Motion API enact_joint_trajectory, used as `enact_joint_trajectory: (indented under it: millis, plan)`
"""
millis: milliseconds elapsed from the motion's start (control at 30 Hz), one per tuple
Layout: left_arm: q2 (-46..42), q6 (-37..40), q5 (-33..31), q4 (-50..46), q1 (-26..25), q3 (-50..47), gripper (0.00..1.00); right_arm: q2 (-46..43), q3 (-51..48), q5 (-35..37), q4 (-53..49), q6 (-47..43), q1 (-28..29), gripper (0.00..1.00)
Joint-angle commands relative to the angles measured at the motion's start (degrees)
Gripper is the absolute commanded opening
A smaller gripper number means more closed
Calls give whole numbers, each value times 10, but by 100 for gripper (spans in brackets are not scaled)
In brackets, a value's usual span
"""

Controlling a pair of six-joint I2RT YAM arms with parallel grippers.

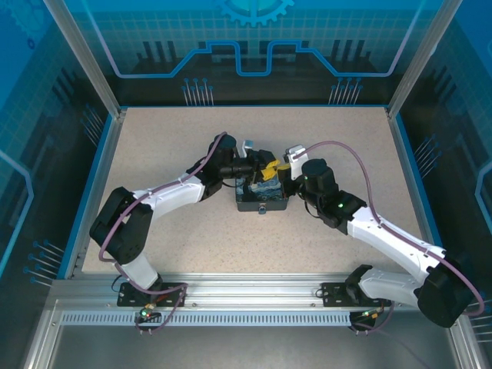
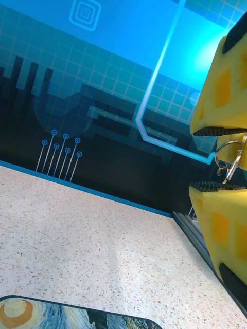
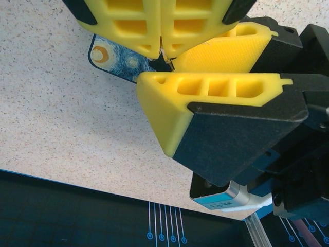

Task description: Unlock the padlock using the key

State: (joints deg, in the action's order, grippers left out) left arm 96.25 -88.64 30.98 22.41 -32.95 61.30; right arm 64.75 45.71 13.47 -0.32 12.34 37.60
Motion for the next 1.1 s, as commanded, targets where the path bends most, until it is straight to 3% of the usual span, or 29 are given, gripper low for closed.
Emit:
enact_joint_trajectory:
  millis: [0, 567, 667, 733, 967, 1067]
  plan:
    - [-9, -72, -3, -19, -5, 19, 29, -3, 11, 13, 19, -10, 6, 0]
    - [-3, -70, -7, -23, -6, 20, 0, -10, 7, 9, 17, 1, 6, 1]
    - [1, -57, -10, -20, -6, 19, 0, -26, 7, 9, 1, 20, 2, 30]
    - [5, -42, -8, -14, -5, 20, 0, -50, -1, -1, -12, 43, -13, 42]
    - [19, 86, 0, 0, -1, 37, 0, -155, -60, -136, -52, 221, -136, 61]
    - [15, 154, -10, -4, 2, 42, 0, -165, -60, -186, -70, 287, -162, 68]
